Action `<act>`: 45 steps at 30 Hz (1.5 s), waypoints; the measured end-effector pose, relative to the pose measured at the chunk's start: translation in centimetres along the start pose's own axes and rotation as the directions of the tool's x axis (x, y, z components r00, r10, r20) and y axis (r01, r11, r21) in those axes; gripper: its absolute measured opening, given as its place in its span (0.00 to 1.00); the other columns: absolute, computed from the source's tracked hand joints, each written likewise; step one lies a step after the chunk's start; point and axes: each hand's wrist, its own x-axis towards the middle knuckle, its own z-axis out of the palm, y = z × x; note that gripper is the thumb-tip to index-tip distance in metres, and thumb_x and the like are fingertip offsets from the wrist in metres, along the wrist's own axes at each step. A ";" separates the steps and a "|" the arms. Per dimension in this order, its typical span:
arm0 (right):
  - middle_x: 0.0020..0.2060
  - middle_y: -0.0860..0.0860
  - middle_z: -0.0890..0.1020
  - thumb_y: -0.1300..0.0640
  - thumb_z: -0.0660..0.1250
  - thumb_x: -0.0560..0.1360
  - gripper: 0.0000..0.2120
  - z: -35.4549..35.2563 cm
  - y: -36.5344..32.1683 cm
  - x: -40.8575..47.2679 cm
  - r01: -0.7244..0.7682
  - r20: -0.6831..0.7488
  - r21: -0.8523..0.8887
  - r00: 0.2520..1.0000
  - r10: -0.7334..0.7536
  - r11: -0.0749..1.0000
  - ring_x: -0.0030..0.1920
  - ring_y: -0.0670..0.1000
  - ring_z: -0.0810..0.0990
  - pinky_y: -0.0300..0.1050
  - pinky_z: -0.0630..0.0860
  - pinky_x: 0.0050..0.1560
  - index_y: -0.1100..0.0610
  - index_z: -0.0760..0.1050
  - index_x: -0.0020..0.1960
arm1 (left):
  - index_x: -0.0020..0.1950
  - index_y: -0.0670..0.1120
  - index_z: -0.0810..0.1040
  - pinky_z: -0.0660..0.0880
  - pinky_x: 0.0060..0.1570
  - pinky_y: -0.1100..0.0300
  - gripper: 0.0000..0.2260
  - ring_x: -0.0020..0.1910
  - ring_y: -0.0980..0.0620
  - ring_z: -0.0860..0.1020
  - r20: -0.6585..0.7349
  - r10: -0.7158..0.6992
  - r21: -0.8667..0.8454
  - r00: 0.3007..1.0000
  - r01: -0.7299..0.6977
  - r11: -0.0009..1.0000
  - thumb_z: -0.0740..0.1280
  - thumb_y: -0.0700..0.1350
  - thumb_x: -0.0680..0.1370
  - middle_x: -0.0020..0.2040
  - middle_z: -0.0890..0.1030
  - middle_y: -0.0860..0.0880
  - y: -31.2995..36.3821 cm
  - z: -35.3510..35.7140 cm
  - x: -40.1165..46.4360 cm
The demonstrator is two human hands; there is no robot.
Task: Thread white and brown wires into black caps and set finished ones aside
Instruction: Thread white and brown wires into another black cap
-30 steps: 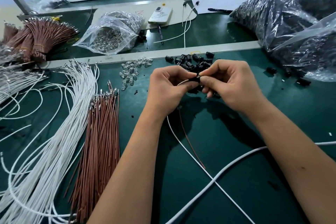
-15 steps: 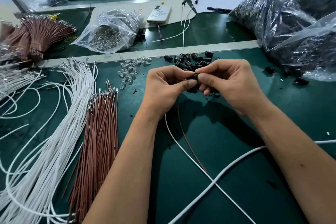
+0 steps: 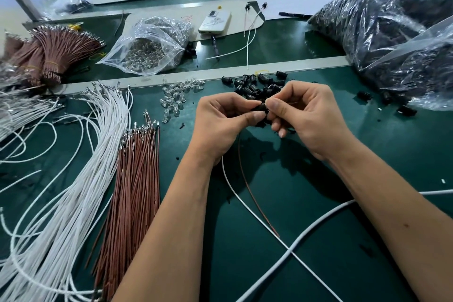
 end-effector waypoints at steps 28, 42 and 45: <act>0.32 0.59 0.81 0.45 0.58 0.85 0.24 -0.8 0.1 0.8 -0.103 -0.014 0.093 0.994 0.104 0.990 0.28 0.55 0.80 0.44 0.77 0.24 0.62 0.80 0.43 | 0.41 0.42 0.83 0.81 0.43 0.60 0.08 0.36 0.50 0.82 0.003 -0.069 -0.040 0.998 0.069 0.997 0.76 0.30 0.70 0.38 0.85 0.44 0.4 0.8 -0.1; 0.25 0.46 0.62 0.55 0.64 0.85 0.25 0.0 -0.5 0.2 0.164 0.000 -0.630 0.978 -0.211 0.759 0.28 0.45 0.60 0.44 0.59 0.30 0.60 0.65 0.31 | 0.43 0.40 0.84 0.79 0.41 0.60 0.04 0.37 0.50 0.82 -0.003 -0.081 0.047 0.997 0.081 0.996 0.76 0.33 0.72 0.39 0.85 0.41 0.0 1.3 -0.1; 0.25 0.43 0.60 0.55 0.62 0.85 0.26 0.1 -0.5 0.3 0.095 -0.037 -0.533 0.990 -0.135 0.841 0.28 0.44 0.58 0.41 0.57 0.29 0.59 0.61 0.30 | 0.43 0.40 0.83 0.80 0.47 0.52 0.05 0.40 0.46 0.82 0.001 -0.080 -0.003 0.997 0.080 0.997 0.75 0.32 0.73 0.40 0.85 0.42 0.0 1.4 -0.1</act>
